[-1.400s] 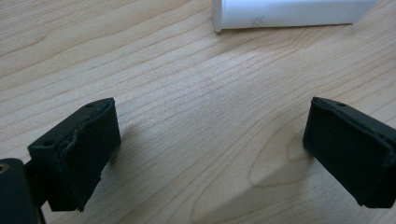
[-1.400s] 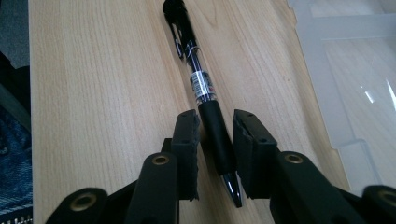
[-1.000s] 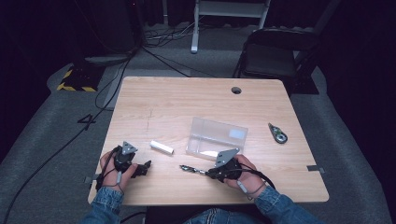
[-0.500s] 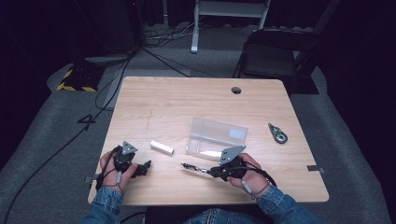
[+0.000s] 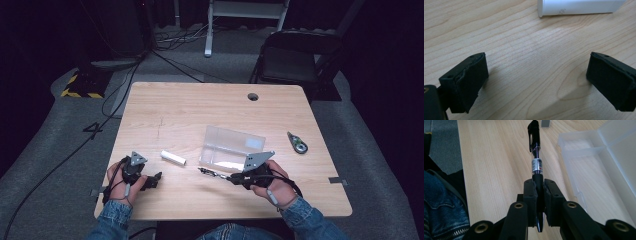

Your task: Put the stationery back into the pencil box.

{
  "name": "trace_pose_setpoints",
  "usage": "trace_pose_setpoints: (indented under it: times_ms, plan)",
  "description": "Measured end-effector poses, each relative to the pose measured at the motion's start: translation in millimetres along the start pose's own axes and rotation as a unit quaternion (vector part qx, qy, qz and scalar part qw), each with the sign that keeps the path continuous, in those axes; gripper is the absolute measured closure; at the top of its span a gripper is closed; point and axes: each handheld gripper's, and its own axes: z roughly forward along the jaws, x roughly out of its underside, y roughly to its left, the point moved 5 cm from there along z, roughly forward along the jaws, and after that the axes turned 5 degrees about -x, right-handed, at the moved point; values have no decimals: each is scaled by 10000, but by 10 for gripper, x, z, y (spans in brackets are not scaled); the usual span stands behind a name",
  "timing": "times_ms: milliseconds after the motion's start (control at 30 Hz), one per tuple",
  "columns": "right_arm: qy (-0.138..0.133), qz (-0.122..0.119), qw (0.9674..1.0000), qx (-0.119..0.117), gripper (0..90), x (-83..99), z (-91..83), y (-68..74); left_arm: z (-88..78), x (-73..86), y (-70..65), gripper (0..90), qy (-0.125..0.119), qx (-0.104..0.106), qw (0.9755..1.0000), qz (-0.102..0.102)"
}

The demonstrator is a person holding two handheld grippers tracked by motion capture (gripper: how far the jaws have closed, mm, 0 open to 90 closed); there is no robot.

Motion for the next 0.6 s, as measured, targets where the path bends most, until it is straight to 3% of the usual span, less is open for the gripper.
trace_pose_setpoints:
  times_ms: [200,400,600]
  plan:
    - [-18,60,9999,97,814,7,-84,-67,0,0,1,43,2,2,10000,8]
    - [-42,221,9991,362,813,49,-243,-251,0,0,0,43,0,-1,10000,2]
    - [-104,278,9984,471,814,63,-332,-369,0,0,-1,43,-1,-2,10000,-1]
